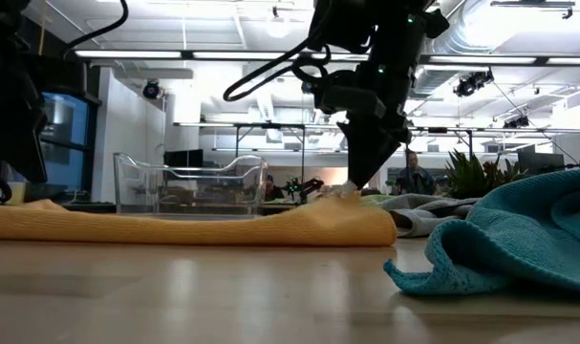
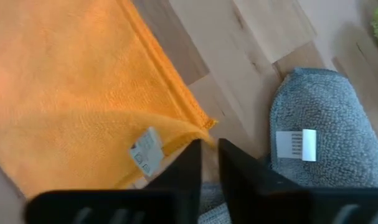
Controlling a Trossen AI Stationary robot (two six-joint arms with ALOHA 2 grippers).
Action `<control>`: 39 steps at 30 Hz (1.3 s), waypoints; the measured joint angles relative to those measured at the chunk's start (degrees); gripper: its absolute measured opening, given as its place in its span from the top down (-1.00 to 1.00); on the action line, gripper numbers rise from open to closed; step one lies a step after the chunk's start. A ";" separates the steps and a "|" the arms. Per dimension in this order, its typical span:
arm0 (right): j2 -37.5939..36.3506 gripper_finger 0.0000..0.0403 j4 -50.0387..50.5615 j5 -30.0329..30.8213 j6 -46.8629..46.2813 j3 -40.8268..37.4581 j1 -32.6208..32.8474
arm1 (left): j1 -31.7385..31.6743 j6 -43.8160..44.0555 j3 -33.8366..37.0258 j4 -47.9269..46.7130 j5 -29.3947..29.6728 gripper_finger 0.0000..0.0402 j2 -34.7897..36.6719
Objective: Fold microfiber towels
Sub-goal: Fold the orange towel
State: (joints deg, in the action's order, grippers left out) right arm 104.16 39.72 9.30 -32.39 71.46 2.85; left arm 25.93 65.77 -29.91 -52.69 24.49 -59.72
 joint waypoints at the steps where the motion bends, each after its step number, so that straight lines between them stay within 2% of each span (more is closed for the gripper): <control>1: -0.02 0.62 0.56 -0.02 -0.21 0.23 -0.29 | 0.00 -0.01 0.00 0.00 0.02 0.30 0.00; 8: -2.34 -0.01 12.97 1.13 1.22 4.66 -2.53 | -0.03 -2.20 0.00 -0.33 0.17 0.30 1.25; 12: -6.58 -0.19 12.67 -1.31 -4.63 2.37 -2.04 | -0.04 -2.39 0.04 -0.87 0.17 0.30 5.31; 16: -10.77 -0.23 3.60 -8.58 -13.74 -5.30 0.78 | 0.20 -3.45 0.04 1.87 1.49 0.30 12.60; 20: -12.59 -0.23 -7.82 -12.82 -26.34 -11.35 4.19 | 2.21 -11.57 0.02 13.29 8.39 0.30 20.82; 23: -12.01 -0.23 -10.79 -12.69 -35.25 -12.84 6.45 | 3.44 -19.61 1.23 24.93 11.94 0.30 25.67; 28: -9.52 -0.23 -11.73 -8.76 -44.94 -13.35 8.19 | 3.74 -27.56 5.87 43.12 10.42 0.30 30.96; 32: -6.64 -0.23 -13.10 -8.44 -48.34 -13.35 8.20 | 3.76 -33.87 9.89 59.22 7.78 0.30 32.20; 34: -4.97 -0.23 -14.52 -9.50 -48.73 -13.35 8.20 | 3.76 -36.82 11.49 64.20 7.78 0.30 32.20; 39: -1.58 -0.23 -20.05 -11.40 -49.65 -13.35 7.14 | 3.76 -37.51 12.61 64.98 10.46 0.30 32.11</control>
State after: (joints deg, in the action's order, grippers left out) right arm 102.58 19.67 -2.10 -82.05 58.11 9.98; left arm 29.69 28.26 -17.30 12.30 34.95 -27.62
